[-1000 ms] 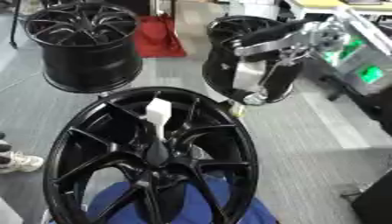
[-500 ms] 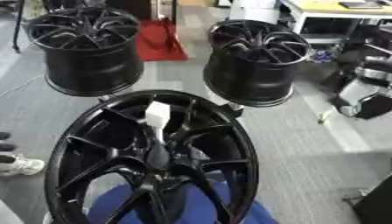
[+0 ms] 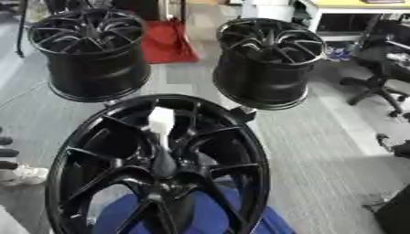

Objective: Pull the pin out of the wheel hub.

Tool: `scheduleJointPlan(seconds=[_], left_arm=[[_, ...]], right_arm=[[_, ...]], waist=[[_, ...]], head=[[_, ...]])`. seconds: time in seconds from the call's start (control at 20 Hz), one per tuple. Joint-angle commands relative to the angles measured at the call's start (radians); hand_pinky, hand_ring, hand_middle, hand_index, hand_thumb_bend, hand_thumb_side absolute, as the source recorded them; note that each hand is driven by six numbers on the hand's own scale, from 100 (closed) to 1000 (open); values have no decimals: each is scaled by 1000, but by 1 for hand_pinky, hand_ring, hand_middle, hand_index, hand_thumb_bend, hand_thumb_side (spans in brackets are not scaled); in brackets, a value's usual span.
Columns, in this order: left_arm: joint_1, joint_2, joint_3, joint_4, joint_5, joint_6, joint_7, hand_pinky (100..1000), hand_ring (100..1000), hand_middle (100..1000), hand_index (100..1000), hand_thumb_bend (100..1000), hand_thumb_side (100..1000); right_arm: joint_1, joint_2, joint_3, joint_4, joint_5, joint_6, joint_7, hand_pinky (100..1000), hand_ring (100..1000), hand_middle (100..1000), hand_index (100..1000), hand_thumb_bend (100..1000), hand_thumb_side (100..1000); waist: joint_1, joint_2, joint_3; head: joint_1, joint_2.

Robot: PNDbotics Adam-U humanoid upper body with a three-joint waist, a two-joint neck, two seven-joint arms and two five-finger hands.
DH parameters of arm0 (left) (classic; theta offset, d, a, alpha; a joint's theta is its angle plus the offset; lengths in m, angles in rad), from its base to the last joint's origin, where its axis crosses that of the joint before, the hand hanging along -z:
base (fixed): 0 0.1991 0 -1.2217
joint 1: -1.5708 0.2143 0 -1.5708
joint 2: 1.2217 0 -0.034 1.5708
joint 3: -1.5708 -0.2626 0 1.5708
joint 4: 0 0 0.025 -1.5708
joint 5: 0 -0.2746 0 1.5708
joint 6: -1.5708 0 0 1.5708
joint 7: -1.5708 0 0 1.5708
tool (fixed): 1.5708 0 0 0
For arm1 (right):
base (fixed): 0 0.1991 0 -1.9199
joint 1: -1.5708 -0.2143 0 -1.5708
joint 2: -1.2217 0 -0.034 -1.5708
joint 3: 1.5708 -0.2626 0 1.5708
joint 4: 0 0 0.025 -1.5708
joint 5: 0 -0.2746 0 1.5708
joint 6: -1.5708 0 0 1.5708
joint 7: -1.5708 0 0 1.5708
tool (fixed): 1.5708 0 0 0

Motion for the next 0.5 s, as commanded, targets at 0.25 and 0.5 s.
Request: scheduleJointPlan(seconds=[0.25, 0.5], left_arm=[[-8, 0, 5, -16, 0, -5, 0, 555, 619, 635, 810, 100, 742], [-8, -8, 0, -17, 4, -9, -5, 555, 619, 634, 810, 100, 741]], right_arm=[[8, 119, 19, -177, -166, -119, -262, 655, 718, 770, 851, 319, 346], [-37, 229, 105, -241, -276, -259, -329, 646, 710, 761, 851, 159, 308]], waist=[[16, 0, 4], [33, 4, 6]], head=[[4, -11], [10, -14]])
